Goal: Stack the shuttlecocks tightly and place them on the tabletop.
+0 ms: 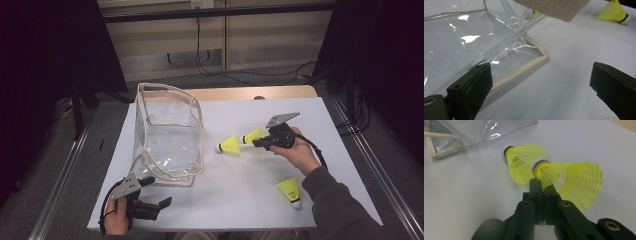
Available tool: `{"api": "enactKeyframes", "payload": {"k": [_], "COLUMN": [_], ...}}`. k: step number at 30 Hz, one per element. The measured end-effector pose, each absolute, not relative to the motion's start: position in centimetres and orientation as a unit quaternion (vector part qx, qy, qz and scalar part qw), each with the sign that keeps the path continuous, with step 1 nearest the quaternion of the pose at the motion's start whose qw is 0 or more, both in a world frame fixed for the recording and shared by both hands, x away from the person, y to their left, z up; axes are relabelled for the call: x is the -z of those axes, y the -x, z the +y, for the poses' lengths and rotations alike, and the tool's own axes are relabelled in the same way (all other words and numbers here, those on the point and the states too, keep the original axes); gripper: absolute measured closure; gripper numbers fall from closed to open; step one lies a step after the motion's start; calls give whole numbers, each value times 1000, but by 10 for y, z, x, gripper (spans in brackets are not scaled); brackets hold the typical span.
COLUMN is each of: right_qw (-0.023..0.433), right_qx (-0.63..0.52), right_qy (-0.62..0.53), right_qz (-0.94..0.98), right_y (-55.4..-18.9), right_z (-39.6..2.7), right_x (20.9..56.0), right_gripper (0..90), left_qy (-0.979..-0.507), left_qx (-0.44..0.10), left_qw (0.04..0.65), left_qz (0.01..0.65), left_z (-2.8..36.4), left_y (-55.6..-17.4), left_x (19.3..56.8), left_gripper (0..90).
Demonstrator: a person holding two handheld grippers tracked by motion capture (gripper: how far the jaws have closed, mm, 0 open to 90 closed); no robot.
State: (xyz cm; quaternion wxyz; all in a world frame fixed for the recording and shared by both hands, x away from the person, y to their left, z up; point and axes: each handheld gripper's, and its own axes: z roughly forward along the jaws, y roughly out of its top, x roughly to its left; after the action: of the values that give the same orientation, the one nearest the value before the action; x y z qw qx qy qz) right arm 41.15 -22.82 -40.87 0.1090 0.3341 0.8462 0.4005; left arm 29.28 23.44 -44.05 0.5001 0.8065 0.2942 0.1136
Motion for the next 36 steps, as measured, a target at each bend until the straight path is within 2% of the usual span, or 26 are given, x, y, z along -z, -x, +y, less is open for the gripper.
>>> {"api": "enactKeyframes", "payload": {"k": [36], "right_qw": [92], "right_qx": [-408], "right_qy": [-319], "right_qz": [850], "right_y": [-413], "right_z": [-214], "right_x": [415], "right_gripper": [880], "left_qy": [-808], "left_qx": [-115], "left_qw": [497], "left_qz": [294], "left_z": [235], "left_y": [-294], "left_x": [442], "left_gripper": [39]}}
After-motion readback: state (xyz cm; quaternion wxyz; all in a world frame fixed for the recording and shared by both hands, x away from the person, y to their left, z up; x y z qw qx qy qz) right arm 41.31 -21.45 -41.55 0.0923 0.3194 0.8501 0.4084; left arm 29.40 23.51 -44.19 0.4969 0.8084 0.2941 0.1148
